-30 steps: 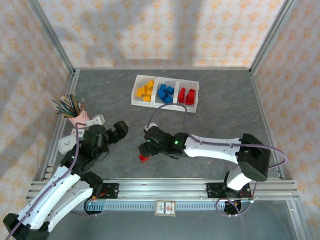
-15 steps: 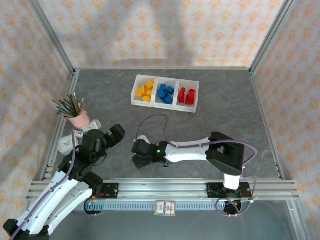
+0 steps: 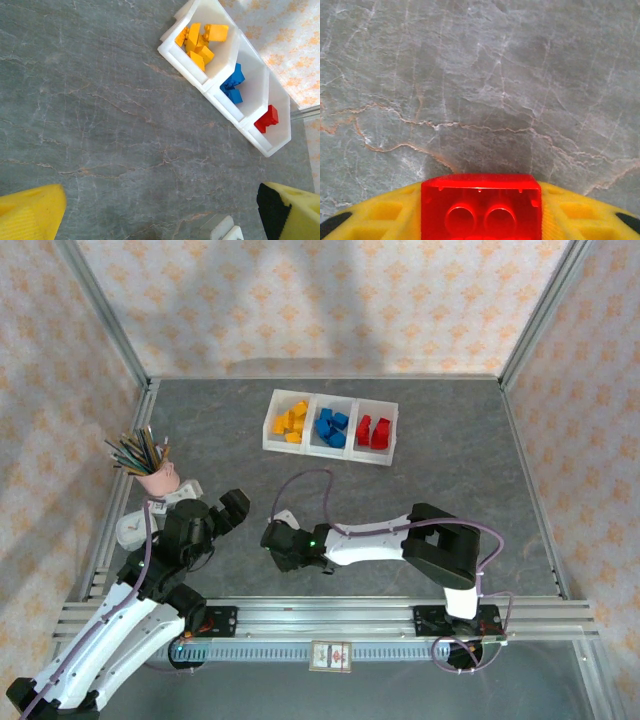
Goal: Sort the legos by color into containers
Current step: Pick up the lego from the bottom-center of the table, then place the lego in the container.
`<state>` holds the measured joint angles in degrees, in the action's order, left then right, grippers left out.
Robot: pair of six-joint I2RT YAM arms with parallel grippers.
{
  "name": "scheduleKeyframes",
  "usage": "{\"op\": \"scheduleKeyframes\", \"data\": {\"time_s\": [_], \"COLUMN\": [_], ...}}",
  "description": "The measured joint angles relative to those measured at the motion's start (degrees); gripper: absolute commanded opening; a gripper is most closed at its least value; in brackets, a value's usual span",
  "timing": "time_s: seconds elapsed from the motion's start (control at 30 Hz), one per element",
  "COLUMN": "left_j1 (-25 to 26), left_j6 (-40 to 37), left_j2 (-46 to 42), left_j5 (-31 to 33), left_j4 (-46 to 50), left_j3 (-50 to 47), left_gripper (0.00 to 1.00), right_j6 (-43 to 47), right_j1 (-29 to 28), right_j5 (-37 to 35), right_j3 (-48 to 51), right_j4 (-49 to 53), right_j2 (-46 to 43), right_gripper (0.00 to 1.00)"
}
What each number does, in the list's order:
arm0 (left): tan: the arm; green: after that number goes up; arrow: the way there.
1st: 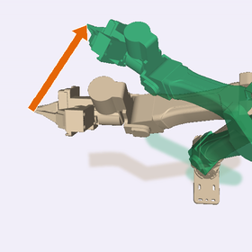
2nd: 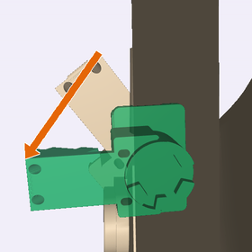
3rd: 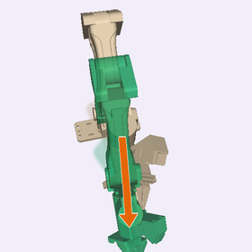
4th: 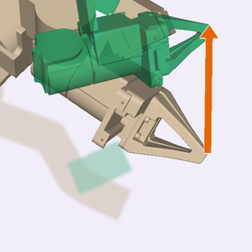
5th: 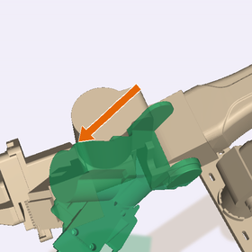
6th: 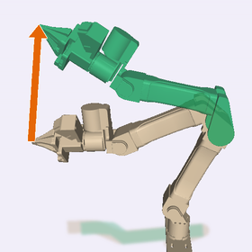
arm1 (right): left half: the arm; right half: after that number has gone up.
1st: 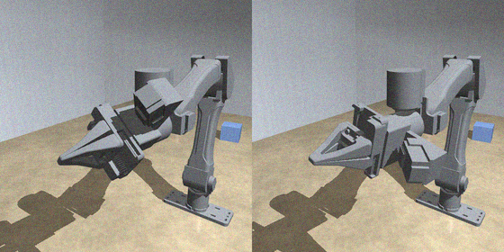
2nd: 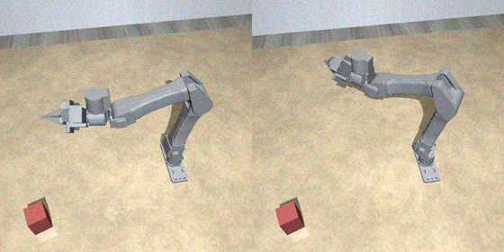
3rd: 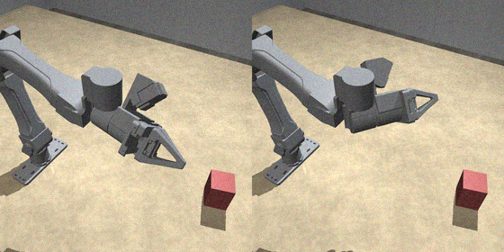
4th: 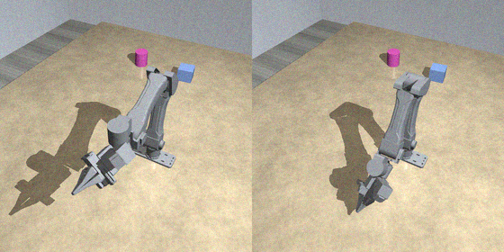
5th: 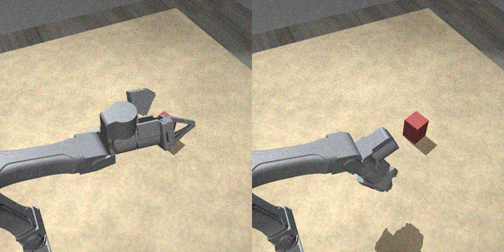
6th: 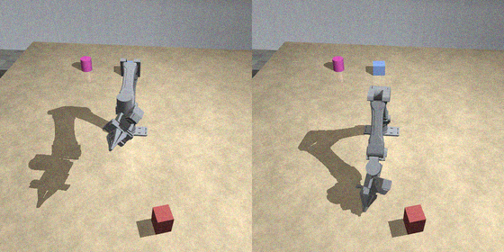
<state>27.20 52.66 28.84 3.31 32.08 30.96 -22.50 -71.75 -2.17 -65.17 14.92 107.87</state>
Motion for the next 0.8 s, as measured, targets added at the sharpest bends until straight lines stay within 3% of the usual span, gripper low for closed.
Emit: {"op": "scheduleKeyframes", "data": {"time_s": [0.37, 0.57, 0.8], "left_j1": [0.00, 0.00, 0.00], "left_j6": [-0.20, -1.42, -3.76], "left_j2": [1.33, 6.40, 15.41], "left_j5": [-0.07, -1.22, -3.17], "left_j4": [-0.61, -3.67, -11.56], "left_j3": [-0.26, 1.11, 4.04], "left_gripper": [0.99, 0.99, 0.99], "right_j6": [-0.31, -0.63, 1.22], "right_j1": [2.51, 12.46, 29.16], "right_j5": [0.59, 1.33, -0.31], "right_j3": [-0.48, -1.11, -6.51], "right_j4": [1.88, 2.97, 3.91], "right_j2": [-2.64, -10.16, -11.32], "right_gripper": [0.44, 0.45, 0.46]}}
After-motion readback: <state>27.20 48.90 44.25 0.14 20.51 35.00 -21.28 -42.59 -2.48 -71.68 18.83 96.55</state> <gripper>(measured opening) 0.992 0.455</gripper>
